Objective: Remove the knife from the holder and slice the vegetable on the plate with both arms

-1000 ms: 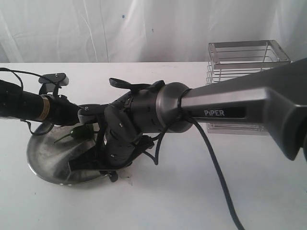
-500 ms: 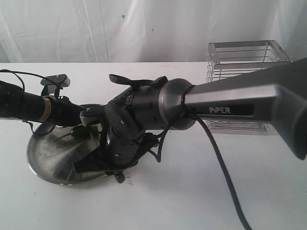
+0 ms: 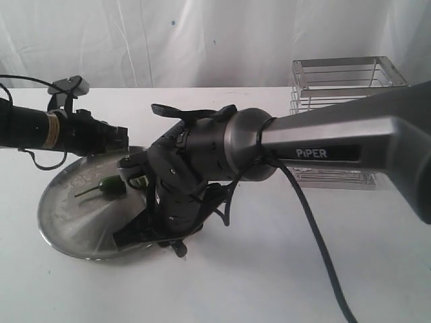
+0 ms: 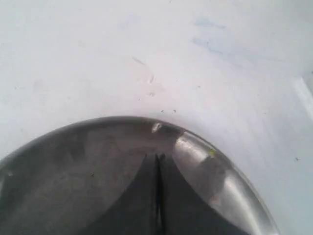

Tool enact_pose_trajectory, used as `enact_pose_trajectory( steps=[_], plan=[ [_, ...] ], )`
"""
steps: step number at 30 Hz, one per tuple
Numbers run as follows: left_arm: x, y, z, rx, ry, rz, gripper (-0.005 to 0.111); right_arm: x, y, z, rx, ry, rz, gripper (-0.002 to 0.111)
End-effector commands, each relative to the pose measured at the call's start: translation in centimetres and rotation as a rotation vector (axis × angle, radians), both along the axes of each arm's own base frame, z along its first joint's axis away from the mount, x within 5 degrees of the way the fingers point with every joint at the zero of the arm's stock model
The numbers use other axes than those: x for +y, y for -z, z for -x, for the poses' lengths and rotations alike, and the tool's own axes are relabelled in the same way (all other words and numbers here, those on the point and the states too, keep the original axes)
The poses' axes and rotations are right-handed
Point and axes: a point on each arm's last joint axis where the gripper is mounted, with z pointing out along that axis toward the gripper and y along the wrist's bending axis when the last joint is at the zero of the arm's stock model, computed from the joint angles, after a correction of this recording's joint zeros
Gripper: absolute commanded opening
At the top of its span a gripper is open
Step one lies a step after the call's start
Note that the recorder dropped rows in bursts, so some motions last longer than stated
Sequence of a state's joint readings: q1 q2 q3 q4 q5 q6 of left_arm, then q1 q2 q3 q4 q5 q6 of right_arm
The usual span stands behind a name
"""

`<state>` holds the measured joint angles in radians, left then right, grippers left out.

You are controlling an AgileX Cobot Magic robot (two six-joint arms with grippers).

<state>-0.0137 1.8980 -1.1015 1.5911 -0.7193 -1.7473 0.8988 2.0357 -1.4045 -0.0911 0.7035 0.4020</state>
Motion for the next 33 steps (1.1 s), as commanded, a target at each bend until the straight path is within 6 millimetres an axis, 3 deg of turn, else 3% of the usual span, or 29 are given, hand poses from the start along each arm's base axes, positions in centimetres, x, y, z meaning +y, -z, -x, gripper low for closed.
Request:
enact_pose_trajectory(
  steps=[1, 5, 11, 14, 19, 22, 25, 28, 30, 33],
  plan=[
    [0.3, -1.9, 1.3, -0.032, -0.016, -0.009, 0.000, -0.3, -2.1, 0.0, -0.037, 0.004, -0.027, 0.000],
    [0.7, -2.3, 2.5, -0.021, -0.071, -0.019, 0.000, -0.6, -3.9, -0.1, -0.095, -0.006, -0.055, 0.000],
    [1.8, -2.2, 4.9, 0.024, -0.204, -0.060, 0.000, -2.2, -3.7, -0.7, -0.066, 0.043, 0.047, 0.000],
    [2.3, -2.6, 5.8, 0.027, -0.270, -0.063, 0.000, -2.4, -4.5, -0.4, -0.068, 0.044, 0.043, 0.000],
    [1.2, -6.0, 7.0, -0.081, -0.166, 0.009, 0.000, -2.3, -8.4, 0.5, -0.118, 0.029, -0.115, 0.000],
    [1.2, -7.8, 7.9, -0.153, -0.138, -0.023, 0.000, -2.9, -9.3, 1.3, -0.092, -0.048, -0.076, 0.000],
    [1.1, -9.2, 8.6, -0.204, -0.102, -0.048, 0.000, -3.4, -8.7, 1.6, -0.063, -0.069, -0.020, 0.000],
    [1.2, -9.9, 9.3, -0.225, -0.067, -0.108, 0.000, -3.8, -6.5, 2.5, -0.031, -0.074, -0.005, 0.000],
    [1.8, -9.6, 9.5, -0.187, -0.172, -0.089, 0.000, -3.5, -5.1, 3.7, -0.018, -0.099, -0.011, 0.000],
    [4.2, -7.9, 9.8, -0.167, -0.389, -0.256, 0.000, -2.4, -4.2, 5.2, -0.034, -0.127, -0.091, 0.000]
  ],
)
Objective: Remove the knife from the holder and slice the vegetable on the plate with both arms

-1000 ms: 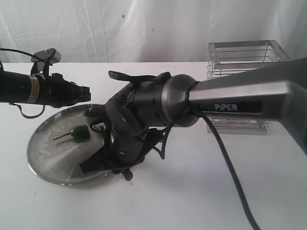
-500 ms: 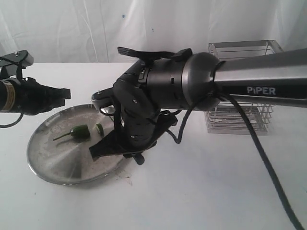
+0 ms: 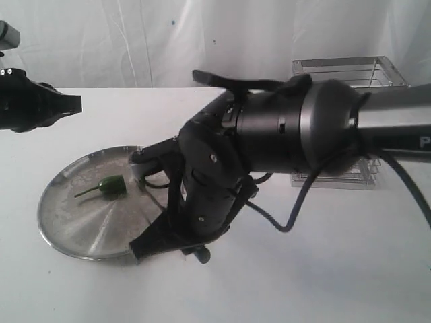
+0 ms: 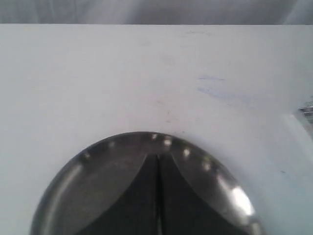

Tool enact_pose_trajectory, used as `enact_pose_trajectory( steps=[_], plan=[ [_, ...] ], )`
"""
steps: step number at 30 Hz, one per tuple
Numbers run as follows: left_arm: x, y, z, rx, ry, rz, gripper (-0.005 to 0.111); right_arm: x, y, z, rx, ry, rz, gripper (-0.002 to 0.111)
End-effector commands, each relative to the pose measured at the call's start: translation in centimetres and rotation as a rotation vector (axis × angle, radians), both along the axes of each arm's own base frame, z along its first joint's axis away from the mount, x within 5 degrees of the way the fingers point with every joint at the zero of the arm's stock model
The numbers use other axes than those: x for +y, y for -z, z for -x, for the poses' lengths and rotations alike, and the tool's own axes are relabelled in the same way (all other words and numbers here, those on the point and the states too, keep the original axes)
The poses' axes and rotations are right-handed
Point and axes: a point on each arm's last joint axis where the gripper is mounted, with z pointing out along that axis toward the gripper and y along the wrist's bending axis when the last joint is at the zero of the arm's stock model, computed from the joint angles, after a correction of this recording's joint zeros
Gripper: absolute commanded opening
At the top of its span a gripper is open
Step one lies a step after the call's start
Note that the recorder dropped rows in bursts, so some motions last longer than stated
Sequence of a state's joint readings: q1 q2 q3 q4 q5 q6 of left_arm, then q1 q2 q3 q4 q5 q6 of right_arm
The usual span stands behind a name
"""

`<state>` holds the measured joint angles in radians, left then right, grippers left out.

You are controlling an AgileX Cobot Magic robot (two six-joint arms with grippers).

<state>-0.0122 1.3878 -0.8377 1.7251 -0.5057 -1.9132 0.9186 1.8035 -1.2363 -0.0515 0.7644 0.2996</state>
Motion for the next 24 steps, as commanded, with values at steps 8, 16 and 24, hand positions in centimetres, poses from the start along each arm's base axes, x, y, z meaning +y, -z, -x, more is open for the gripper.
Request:
enact_pose_trajectory(
  steps=[8, 16, 24],
  plan=[
    [4.8, 4.4, 2.1, 0.088, -0.350, -0.430, 0.000, 1.5, 0.2, 1.4, -0.046, -0.035, -0.137, 0.000],
    [1.4, 12.4, 5.8, 0.318, -0.019, -0.826, 0.000, 2.0, -0.1, 1.1, -0.085, -0.036, -0.192, 0.000],
    [-2.6, 11.5, 7.7, 0.281, 0.401, -1.498, 0.000, 2.0, -0.1, 1.1, -0.090, -0.037, -0.198, 0.000]
  ],
)
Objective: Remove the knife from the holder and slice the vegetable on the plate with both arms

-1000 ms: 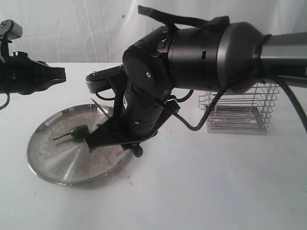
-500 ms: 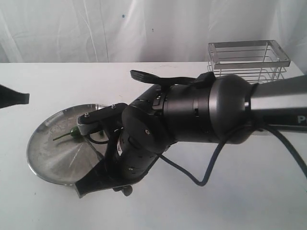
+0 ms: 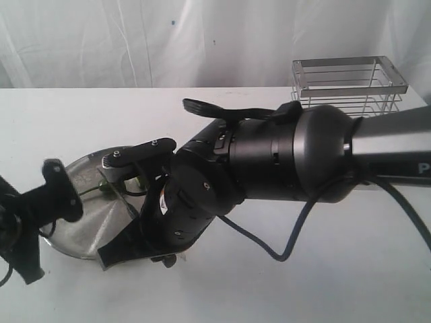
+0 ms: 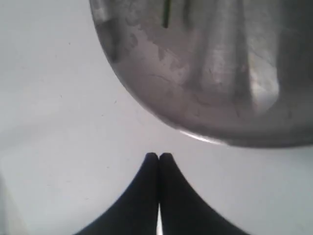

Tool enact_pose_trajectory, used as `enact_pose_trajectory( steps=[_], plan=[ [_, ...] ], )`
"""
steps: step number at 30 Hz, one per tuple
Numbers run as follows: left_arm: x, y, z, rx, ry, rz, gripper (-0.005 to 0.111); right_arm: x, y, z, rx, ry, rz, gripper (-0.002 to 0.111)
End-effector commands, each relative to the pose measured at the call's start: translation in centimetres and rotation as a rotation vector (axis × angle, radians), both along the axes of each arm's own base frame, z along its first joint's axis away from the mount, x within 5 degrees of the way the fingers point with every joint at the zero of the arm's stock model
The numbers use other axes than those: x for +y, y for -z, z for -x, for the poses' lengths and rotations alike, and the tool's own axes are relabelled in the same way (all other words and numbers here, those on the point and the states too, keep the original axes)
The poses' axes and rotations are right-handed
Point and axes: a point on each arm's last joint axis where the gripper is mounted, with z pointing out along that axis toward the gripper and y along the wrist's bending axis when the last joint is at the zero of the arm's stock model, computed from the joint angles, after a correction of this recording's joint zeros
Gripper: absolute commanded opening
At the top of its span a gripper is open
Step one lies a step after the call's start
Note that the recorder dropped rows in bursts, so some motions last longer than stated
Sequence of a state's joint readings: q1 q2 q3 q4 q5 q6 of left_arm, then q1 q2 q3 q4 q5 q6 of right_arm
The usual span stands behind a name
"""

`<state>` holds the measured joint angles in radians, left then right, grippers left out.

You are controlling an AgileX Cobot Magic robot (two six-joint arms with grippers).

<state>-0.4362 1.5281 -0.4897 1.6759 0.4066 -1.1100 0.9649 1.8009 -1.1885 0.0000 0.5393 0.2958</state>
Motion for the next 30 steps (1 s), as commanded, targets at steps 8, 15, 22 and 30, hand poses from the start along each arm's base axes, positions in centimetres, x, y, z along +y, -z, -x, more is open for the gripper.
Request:
enact_pose_trajectory(
  steps=[8, 15, 22, 30],
  plan=[
    [-4.3, -1.7, 0.8, 0.308, -0.121, 0.132, 0.000, 0.0, -0.5, 0.0, -0.023, -0.006, -0.028, 0.000],
    [-6.7, -6.9, -0.9, 0.565, -0.127, 0.308, 0.000, 0.0, -0.4, 0.0, -0.018, -0.006, -0.021, 0.000],
    [-4.3, -9.5, -5.3, 0.344, -0.213, 0.515, 0.000, 0.3, -1.4, -0.2, -0.013, -0.006, -0.014, 0.000],
    [-1.6, -10.0, -7.4, 0.238, -0.358, 0.847, 0.000, 1.2, -3.7, -1.2, -0.018, 0.028, -0.046, 0.000]
  ],
)
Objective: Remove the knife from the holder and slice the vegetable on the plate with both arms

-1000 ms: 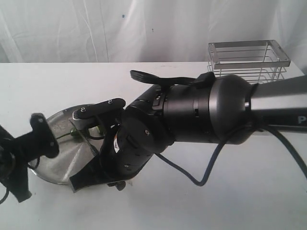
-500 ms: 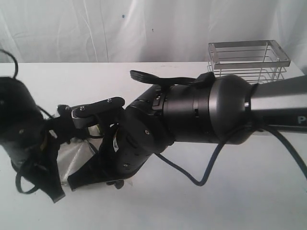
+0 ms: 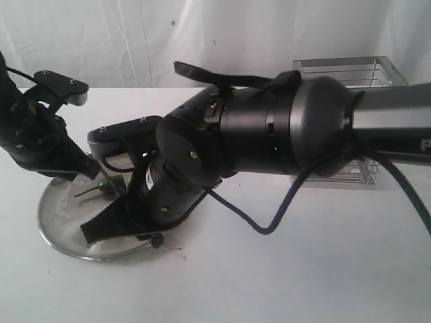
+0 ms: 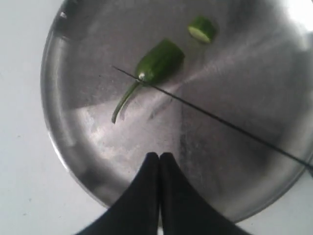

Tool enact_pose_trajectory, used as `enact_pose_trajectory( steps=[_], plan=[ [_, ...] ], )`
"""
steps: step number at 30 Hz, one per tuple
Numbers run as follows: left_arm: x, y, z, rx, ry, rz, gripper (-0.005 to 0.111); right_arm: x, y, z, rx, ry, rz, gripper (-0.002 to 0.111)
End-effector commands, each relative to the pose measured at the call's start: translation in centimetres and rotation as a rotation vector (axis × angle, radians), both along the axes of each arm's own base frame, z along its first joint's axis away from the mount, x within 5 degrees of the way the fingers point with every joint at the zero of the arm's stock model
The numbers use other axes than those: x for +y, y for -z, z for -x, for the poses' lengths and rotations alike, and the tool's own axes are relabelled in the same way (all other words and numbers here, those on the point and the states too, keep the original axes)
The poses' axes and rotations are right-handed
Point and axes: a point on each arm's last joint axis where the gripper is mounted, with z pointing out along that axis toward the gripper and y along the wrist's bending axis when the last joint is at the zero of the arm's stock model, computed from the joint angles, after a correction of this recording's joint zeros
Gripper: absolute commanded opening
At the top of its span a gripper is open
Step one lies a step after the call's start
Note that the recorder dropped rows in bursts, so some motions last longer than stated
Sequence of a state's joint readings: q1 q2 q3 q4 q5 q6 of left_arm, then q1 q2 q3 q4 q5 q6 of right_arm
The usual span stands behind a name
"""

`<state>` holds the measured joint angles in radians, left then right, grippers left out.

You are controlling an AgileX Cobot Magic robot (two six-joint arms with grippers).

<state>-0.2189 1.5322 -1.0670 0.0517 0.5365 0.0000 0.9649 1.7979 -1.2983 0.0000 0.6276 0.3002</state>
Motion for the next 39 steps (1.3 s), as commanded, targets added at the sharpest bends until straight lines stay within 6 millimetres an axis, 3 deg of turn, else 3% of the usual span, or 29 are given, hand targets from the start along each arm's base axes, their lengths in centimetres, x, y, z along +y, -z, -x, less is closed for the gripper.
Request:
enact_pose_trajectory(
  steps=[1, 6, 9, 12, 21, 39],
  plan=[
    [0.0, -0.6, -0.8, -0.062, -0.068, 0.158, 0.000, 0.4, -0.5, -0.8, 0.004, 0.030, -0.013, 0.000],
    [0.8, 0.1, -1.5, -0.207, -0.178, 0.236, 0.000, 0.9, 0.9, -1.2, 0.028, 0.065, -0.014, 0.000],
    [2.4, 2.9, -2.6, -0.197, -0.269, 0.255, 0.000, 1.0, 0.8, -1.3, 0.027, 0.088, -0.031, 0.000],
    [2.0, 4.9, -3.2, -0.137, -0.260, 0.268, 0.000, 0.5, 1.1, -1.1, 0.056, 0.089, 0.026, 0.000],
    [2.3, 4.2, -4.2, -0.253, -0.367, 0.330, 0.000, 0.9, 2.3, -2.7, 0.040, 0.147, -0.042, 0.000],
    [1.2, 4.2, -4.0, -0.255, -0.321, 0.322, 0.000, 1.4, 5.6, -3.7, 0.102, 0.214, -0.051, 0.000]
  ],
)
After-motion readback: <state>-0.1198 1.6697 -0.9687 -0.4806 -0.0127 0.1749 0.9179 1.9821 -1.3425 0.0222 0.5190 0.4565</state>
